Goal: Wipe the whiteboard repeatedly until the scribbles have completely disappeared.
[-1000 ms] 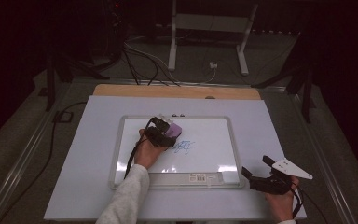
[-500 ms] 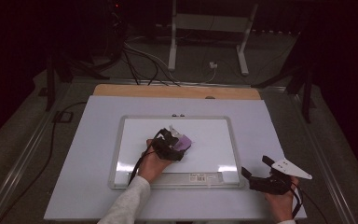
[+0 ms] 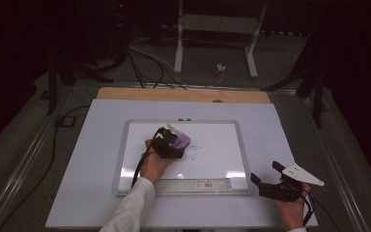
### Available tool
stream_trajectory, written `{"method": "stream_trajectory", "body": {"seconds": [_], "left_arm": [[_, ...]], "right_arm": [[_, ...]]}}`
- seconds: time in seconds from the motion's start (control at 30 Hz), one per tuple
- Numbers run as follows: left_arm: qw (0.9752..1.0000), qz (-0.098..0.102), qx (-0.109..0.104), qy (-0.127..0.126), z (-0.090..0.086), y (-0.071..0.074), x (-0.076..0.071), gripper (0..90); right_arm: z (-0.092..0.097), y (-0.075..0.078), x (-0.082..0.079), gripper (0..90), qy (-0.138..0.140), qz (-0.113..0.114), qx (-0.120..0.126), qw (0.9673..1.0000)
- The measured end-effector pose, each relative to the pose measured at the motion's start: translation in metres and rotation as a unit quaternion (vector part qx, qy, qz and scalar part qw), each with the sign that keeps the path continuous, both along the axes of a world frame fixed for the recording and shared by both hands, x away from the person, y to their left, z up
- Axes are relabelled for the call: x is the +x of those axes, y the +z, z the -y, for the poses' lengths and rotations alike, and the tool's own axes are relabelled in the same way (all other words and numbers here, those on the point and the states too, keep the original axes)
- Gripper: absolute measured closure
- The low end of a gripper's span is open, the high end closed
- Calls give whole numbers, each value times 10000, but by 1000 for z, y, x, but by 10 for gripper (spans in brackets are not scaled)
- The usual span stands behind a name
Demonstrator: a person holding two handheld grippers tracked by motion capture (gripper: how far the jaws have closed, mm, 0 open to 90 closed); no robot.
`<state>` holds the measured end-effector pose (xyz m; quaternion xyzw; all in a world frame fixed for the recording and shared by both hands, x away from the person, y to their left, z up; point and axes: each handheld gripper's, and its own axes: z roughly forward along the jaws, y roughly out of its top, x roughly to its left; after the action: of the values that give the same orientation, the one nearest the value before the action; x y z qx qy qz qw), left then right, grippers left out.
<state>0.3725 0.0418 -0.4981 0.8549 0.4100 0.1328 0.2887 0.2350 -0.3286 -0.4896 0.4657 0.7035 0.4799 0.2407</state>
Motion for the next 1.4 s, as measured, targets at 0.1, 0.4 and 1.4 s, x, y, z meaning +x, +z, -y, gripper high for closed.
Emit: {"method": "stream_trajectory", "body": {"seconds": [0.1, 0.4, 1.4], "left_arm": [[9998, -18, -36, -183, 4, 0, -8, 416], [9965, 10, -47, -830, 29, 0, -34, 415], [9983, 65, 64, -567, 24, 1, -22, 415]], "right_arm": [[0, 0, 0, 1, 6, 0, -3, 10000], [-2, 0, 0, 1, 19, -17, -12, 10000], [-3, -1, 1, 1, 35, -31, -35, 10000]]}}
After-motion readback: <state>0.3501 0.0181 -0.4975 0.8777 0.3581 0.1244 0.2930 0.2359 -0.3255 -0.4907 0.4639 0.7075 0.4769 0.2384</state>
